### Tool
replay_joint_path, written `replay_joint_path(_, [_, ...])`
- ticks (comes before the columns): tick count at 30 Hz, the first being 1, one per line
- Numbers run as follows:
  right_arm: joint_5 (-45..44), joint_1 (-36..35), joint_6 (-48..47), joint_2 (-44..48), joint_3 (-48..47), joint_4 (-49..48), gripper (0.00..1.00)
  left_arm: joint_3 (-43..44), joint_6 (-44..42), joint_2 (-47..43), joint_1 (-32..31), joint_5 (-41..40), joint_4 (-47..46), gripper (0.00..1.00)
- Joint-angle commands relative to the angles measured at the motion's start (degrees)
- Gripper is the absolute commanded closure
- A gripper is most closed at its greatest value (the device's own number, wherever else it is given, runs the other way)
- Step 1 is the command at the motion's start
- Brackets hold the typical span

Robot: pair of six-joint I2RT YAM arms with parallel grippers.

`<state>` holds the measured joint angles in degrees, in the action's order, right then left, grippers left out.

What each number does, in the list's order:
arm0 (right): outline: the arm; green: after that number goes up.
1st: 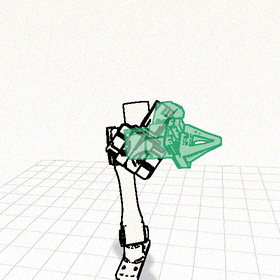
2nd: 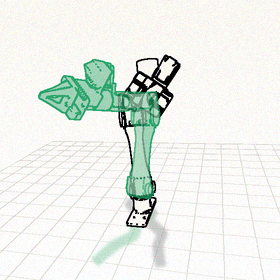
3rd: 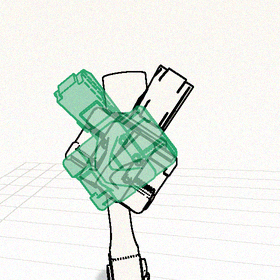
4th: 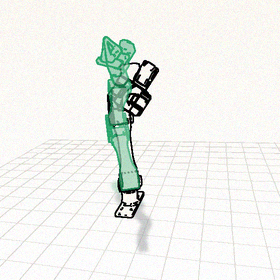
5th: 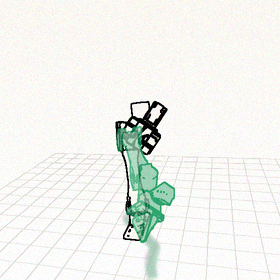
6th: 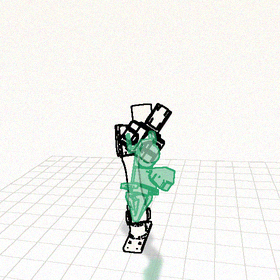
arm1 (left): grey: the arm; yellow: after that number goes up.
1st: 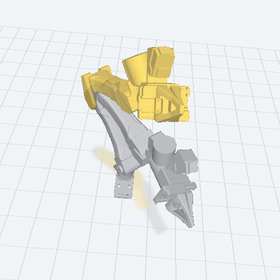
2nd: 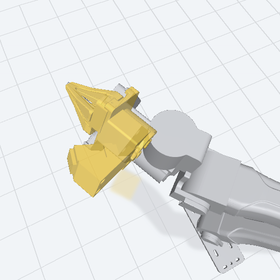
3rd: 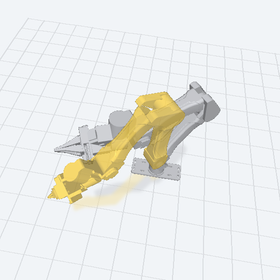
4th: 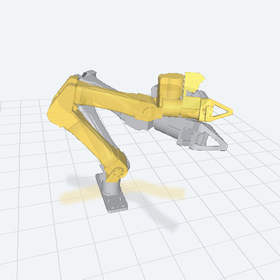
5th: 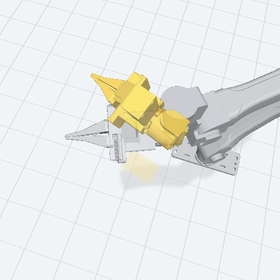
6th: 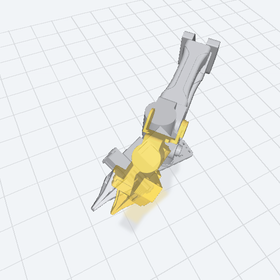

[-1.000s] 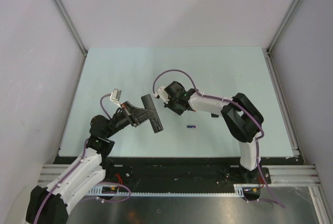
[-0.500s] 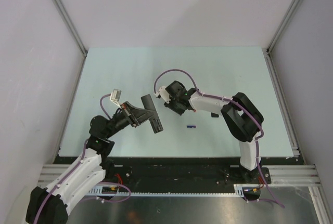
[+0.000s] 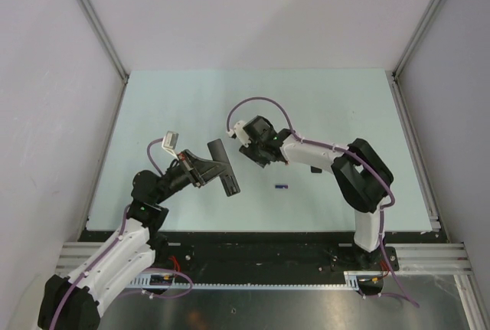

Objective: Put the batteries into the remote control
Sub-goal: Adjust the battery at the center of the board.

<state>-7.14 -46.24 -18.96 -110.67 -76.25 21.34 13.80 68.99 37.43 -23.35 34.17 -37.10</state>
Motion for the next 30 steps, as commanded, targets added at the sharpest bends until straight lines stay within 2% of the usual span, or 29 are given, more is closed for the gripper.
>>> replay_joint_path(1, [-2.97,-0.52,3.21,4.85,-0.13,-2.89,0.53,-0.27,-0.17,-0.95,-0.29,-0.33,-1.92,1.0])
replay_joint_path(4, [-6.11,0.71,7.17,7.39,0.66,-4.73,0.53,-0.09,-0.17,-1.39,-0.29,-0.34,-1.92,1.0])
replay_joint_path(7, [-14.09,2.38,15.51,11.78,3.47,-7.36,0.53,-0.35,-0.44,-1.57,-0.29,-0.42,-1.75,1.0])
replay_joint_path(8, [-16.48,2.64,21.45,13.01,4.26,-7.63,0.53,-0.44,-0.44,-1.74,-0.29,-0.34,-1.75,1.0])
replay_joint_path(11, [-25.8,2.73,31.4,15.83,4.79,-3.52,0.54,-0.97,-0.44,-1.75,-0.29,-0.6,-1.57,1.0])
replay_joint_path(15, [-33.54,2.21,50.03,19.08,5.14,8.59,0.6,-1.23,-0.7,-1.4,-0.2,-0.77,-1.57,1.0])
replay_joint_path(16, [-34.51,1.68,51.2,20.05,6.19,9.5,0.56,-1.23,-0.7,-1.31,-0.2,-0.77,-1.57,1.0])
replay_joint_path(17, [-34.18,0.98,51.83,23.28,7.59,8.46,0.24,-1.23,-0.79,-1.13,-0.2,-0.77,-1.48,1.0])
replay_joint_path(18, [-34.09,0.37,52.35,25.22,9.17,6.89,0.08,-1.23,-0.88,-1.13,-0.11,-0.95,-1.48,1.0])
replay_joint_path(19, [-30.52,-0.16,51.92,27.24,12.84,4.69,0.01,-1.23,-0.88,-0.96,-0.11,-1.12,-1.48,1.0])
replay_joint_path(21, [-26.63,-0.25,51.57,32.44,15.07,-0.33,0.0,-1.06,-1.05,-0.69,-0.11,-1.82,-1.31,1.0])
replay_joint_path(25, [-23.72,-0.78,54.89,34.56,16.66,0.01,0.0,-1.15,-1.49,-0.78,0.06,-3.32,-0.96,1.0])
replay_joint_path(28, [-28.89,-3.06,60.24,32.02,16.66,2.38,0.0,-1.23,-2.1,-0.43,0.15,-4.55,-0.52,1.0])
replay_joint_path(30, [-29.95,-5.0,62.28,29.65,16.57,0.81,0.04,-1.41,-2.54,-0.34,0.15,-4.99,-0.16,1.0])
